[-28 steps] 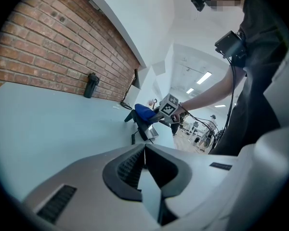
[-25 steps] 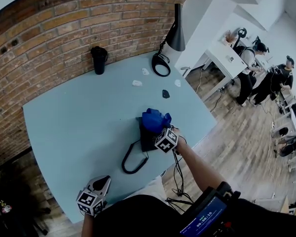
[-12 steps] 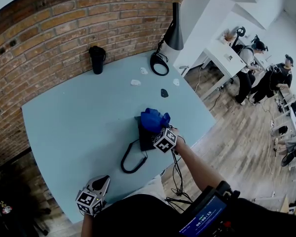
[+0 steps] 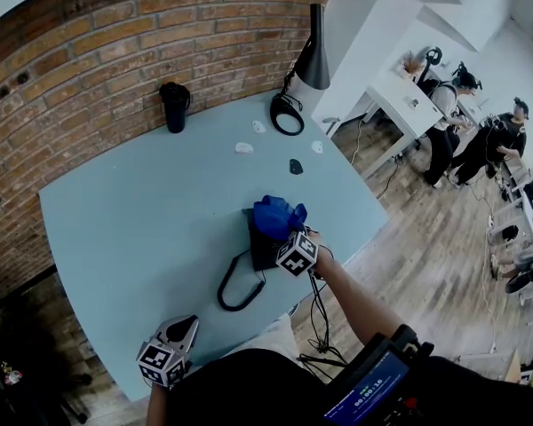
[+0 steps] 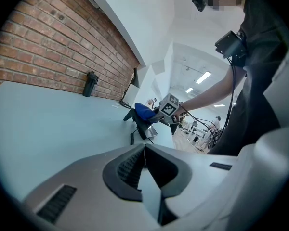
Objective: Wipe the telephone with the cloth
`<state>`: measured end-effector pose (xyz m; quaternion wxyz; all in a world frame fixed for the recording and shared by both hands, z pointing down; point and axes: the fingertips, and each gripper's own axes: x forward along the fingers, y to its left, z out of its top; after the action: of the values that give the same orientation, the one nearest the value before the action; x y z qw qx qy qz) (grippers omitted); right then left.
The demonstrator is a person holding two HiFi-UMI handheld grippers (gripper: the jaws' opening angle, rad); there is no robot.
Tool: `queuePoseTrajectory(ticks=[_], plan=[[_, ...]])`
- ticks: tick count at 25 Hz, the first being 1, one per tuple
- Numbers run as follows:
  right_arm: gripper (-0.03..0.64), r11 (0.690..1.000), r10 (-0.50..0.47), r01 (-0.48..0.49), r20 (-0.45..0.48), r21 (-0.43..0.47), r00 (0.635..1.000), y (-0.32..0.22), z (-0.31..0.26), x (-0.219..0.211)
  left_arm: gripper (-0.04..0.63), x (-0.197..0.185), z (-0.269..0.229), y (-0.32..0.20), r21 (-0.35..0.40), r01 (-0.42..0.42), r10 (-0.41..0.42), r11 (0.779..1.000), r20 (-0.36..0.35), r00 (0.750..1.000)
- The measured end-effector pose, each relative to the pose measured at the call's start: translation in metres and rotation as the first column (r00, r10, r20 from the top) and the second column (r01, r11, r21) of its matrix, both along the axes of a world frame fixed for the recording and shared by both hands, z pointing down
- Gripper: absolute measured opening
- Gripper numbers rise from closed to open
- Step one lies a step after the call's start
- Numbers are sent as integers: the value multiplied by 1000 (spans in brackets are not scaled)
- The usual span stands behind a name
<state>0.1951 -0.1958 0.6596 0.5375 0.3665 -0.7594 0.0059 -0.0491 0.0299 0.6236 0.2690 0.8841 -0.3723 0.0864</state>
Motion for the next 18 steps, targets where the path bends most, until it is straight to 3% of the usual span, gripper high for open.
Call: queuePoseTrajectory(ticks=[18], plan=[[146,1000,-16,16,-4,-17,1000,19,13,-6,20,1,7,1,-8,-15,15,1000,-3,1000]])
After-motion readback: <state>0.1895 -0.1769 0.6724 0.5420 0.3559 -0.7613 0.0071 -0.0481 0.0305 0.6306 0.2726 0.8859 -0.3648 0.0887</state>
